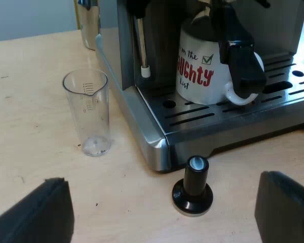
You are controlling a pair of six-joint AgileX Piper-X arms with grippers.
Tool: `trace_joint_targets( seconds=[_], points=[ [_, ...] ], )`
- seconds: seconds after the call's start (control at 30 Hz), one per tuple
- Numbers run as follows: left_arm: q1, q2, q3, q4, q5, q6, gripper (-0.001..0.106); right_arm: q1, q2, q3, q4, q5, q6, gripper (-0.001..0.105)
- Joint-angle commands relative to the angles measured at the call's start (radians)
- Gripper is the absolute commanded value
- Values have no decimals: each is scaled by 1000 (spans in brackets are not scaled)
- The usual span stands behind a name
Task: Place mug into machine
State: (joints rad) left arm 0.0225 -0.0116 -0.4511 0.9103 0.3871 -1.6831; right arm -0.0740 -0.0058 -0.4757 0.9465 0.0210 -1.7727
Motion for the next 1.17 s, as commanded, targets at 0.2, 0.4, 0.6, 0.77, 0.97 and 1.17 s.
trace_joint_targets(
  seconds=[0.2,0.4,0.6,0.77,0.97,1.17],
  points=[
    [1,-40,-1,-15,-10,6,79,-2,-48,-5,-4,-2,5,0],
    [1,-40,-17,22,-12,22,79,-2,-48,-5,-5,-2,5,0],
    [-8,-40,-19,27,-12,24,79,-2,-46,-5,-5,-2,5,0],
    [-40,-40,-19,27,-12,24,79,-2,-46,-5,-5,-2,5,0],
    [-41,-40,-19,27,-12,24,79,-2,-46,-5,-5,-2,5,0],
    [-41,-40,-19,30,-12,24,79,-2,-46,-5,-5,-2,5,0]
  ],
)
